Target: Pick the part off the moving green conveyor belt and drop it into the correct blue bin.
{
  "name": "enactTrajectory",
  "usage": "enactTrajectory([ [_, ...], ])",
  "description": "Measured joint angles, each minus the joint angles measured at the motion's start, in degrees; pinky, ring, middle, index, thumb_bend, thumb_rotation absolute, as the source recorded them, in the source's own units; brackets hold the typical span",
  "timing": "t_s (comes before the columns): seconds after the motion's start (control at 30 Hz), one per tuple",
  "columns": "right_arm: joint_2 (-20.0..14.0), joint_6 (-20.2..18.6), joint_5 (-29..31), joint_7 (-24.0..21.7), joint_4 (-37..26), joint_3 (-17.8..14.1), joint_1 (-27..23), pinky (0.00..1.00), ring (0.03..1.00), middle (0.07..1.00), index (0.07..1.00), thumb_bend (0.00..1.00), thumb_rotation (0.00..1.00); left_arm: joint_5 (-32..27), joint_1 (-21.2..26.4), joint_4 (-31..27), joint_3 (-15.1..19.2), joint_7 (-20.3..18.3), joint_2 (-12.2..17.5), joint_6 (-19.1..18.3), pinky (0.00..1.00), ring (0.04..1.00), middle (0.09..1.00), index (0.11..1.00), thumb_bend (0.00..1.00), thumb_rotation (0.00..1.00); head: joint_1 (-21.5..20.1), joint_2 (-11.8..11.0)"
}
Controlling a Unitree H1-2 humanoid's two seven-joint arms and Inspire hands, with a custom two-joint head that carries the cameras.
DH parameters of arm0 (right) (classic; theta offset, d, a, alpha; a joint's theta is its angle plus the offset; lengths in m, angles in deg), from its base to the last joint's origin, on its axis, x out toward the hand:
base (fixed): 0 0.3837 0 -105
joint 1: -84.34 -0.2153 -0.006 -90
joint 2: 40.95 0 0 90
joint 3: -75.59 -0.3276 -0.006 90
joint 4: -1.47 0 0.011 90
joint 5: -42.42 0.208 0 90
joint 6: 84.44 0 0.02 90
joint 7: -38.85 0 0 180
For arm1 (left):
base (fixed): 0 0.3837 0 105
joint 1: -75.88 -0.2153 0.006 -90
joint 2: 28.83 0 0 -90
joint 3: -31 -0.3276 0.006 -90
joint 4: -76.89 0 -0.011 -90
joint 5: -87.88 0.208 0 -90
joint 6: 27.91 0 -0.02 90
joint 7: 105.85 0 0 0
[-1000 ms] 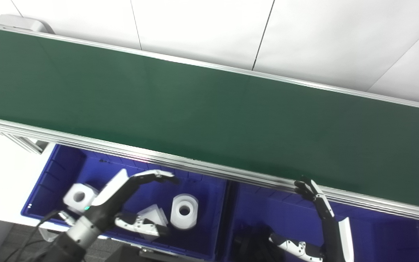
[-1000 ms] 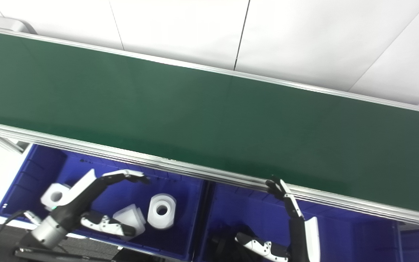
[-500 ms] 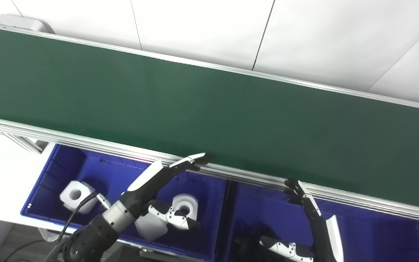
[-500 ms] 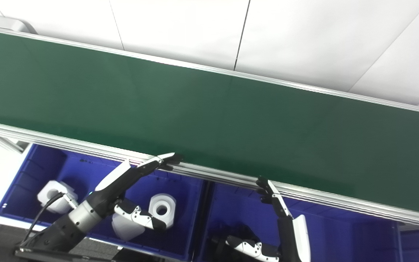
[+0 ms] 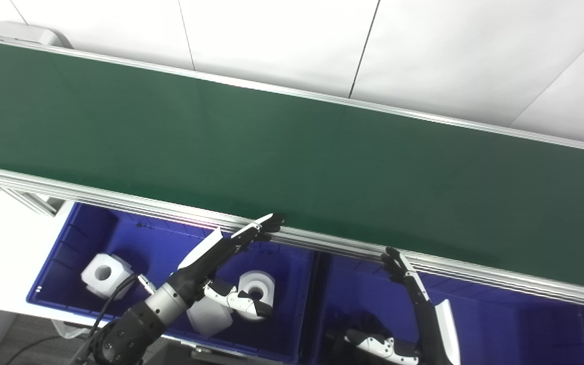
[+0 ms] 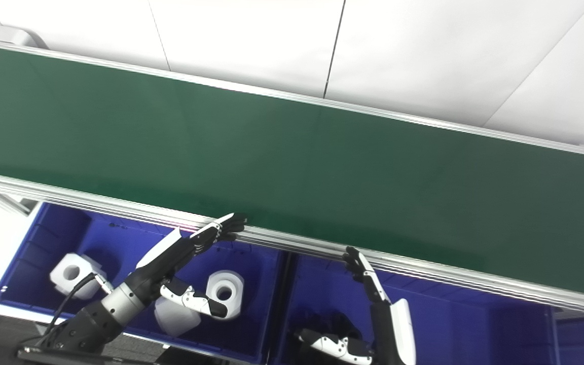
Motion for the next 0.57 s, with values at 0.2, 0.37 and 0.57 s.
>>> enactTrajectory([
  [0.2, 0.9, 0.0, -2.4, 1.9, 1.2, 0.5, -0.1, 0.79, 0.822, 0.847, 0.912, 0.88, 0.46, -1.9, -0.6, 0.0, 0.7, -1.1, 1.1, 0.0, 0.87, 0.901, 0.933, 0.92, 0.87, 0.38, -2.0, -0.1],
  [0.37, 2.6, 0.0, -4.0, 1.9, 1.2, -0.1, -0.1, 0.78, 0.819, 0.851, 0.91, 0.88, 0.46, -2.9, -1.2, -0.2, 1.7, -1.6, 1.8, 0.1, 0.84, 0.879, 0.915, 0.901, 0.87, 0.38, -5.2, -0.4],
  [0.57, 5.1, 0.0, -6.7, 3.2, 2.5, -0.1, -0.4, 0.77, 0.814, 0.848, 0.911, 0.87, 0.48, -6.1, -1.2, 0.1, 3.1, -3.6, 2.2, 0.2, 0.86, 0.884, 0.917, 0.901, 0.86, 0.39, -14.9, -1.3],
])
